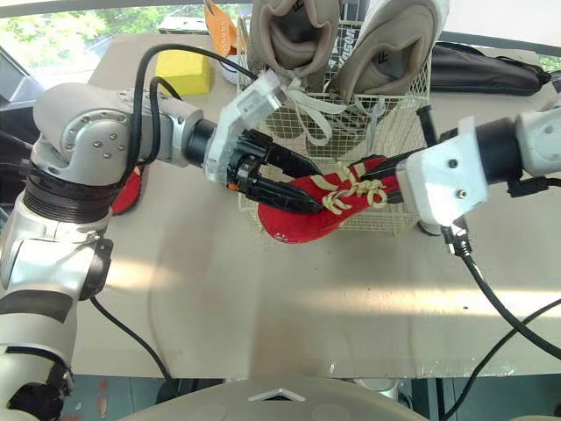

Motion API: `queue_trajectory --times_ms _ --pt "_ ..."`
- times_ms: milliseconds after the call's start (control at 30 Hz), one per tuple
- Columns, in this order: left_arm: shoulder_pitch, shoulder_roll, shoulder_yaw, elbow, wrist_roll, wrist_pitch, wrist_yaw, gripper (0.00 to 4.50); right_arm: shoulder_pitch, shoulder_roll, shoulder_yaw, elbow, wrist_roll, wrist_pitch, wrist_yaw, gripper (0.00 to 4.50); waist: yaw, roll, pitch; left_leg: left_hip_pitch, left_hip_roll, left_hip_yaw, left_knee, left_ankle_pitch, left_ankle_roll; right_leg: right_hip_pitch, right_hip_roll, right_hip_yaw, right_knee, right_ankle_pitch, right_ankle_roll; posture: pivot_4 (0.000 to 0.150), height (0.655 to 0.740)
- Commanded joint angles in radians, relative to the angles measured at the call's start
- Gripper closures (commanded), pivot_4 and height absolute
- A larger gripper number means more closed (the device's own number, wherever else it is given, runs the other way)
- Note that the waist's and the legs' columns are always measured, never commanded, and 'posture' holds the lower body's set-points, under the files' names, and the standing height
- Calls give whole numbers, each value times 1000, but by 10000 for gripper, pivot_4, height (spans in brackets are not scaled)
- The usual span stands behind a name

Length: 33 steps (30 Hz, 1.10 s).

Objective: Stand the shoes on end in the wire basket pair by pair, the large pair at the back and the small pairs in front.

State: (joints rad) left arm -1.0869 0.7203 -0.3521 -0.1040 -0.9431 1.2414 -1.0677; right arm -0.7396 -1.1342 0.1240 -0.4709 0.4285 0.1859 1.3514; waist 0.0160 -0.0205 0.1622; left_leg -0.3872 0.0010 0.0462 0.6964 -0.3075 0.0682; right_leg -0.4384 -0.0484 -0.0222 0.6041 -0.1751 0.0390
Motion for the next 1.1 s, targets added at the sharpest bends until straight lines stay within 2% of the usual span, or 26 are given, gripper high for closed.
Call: queue_trajectory --times_ms 33,133,167,200,233,267,400,467,533,600,633,733,800,900,1000,1100 --pt "-3 18 -33 -28 54 -8 -70 12785 -86 44 -27 -5 11 -6 3 44243 0 0 0 0 0 0 0 0 0 0 0 -1 0 0 0 1500 7400" --pt "20 11 5 -29 52 -3 -84 25766 -109 74 -24 -8 27 77 -15 44246 -1 0 0 0 0 0 2 0 0 0 0 -1 1 0 0 1500 7400" --pt "29 6 22 -31 48 1 -81 30316 -110 85 -31 -11 37 98 -21 33752 -1 0 0 0 0 0 3 0 0 1 -1 -1 2 0 0 1500 7400" --pt "40 0 44 -36 37 9 -78 32999 -107 88 -37 -19 48 120 -23 30926 -2 0 0 1 0 0 4 0 0 1 -1 -1 3 0 0 1500 7400" --pt "61 -10 86 -44 16 13 -61 36195 -96 89 -50 -30 51 144 -39 24493 -2 0 0 2 0 1 4 0 0 1 -1 0 4 0 0 1500 7400" --pt "83 -20 128 -53 -4 18 -42 37841 -80 84 -66 -43 51 170 -56 20051 -2 0 0 1 1 1 5 0 0 1 -1 0 4 0 0 1500 7400" --pt "233 -79 325 -143 -69 -37 71 38624 143 -6 -273 -121 134 450 -172 0 3 -1 -1 1 1 -4 6 0 0 3 -8 -1 5 0 0 1500 7400" --pt "326 -106 373 -219 -16 -145 125 38629 299 26 -467 -172 270 708 -265 0 4 -2 -1 0 1 -5 6 0 0 4 -9 -1 4 0 0 1500 7400" --pt "397 -149 411 -282 27 -237 195 38650 435 116 -653 -222 434 930 -403 0 6 -2 -2 2 1 -7 6 0 0 6 -11 -4 4 0 -1 1500 7400" --pt "442 -181 416 -327 63 -309 234 38840 505 220 -736 -271 622 1008 -589 0 7 -1 -2 3 1 -9 4 0 -1 7 -13 -5 4 0 -1 1500 7400" --pt "464 -190 404 -345 95 -353 239 38842 527 262 -740 -286 746 1002 -702 0 6 -1 -2 3 1 -9 3 0 -1 7 -13 -6 3 1 -2 1500 7400" --pt "516 -219 348 -362 195 -486 239 38849 512 374 -611 -317 1080 847 -1076 0 -4 2 -2 3 1 -9 3 -1 -6 6 -14 -5 4 2 -4 1500 7400" --pt "533 -229 318 -354 248 -557 224 38865 467 422 -511 -311 1173 774 -1272 0 -6 2 -2 5 1 -6 3 0 -8 6 -13 -6 4 3 -6 1500 7400" --pt "530 -257 291 -331 261 -600 211 38867 414 482 -376 -279 1145 741 -1449 0 -3 2 -2 6 1 -5 3 2 -3 6 -13 -7 5 5 -9 1500 7400" --pt "521 -271 282 -327 261 -603 210 38869 400 493 -322 -274 1125 709 -1513 8034 4 2 -2 5 1 -4 3 3 -1 6 -11 -8 5 5 -9 1500 7400" --pt "528 -270 293 -334 254 -600 217 38874 403 473 -303 -279 1143 685 -1531 22797 0 1 -2 3 1 -4 3 3 0 6 -5 -8 4 5 -8 1500 7400"
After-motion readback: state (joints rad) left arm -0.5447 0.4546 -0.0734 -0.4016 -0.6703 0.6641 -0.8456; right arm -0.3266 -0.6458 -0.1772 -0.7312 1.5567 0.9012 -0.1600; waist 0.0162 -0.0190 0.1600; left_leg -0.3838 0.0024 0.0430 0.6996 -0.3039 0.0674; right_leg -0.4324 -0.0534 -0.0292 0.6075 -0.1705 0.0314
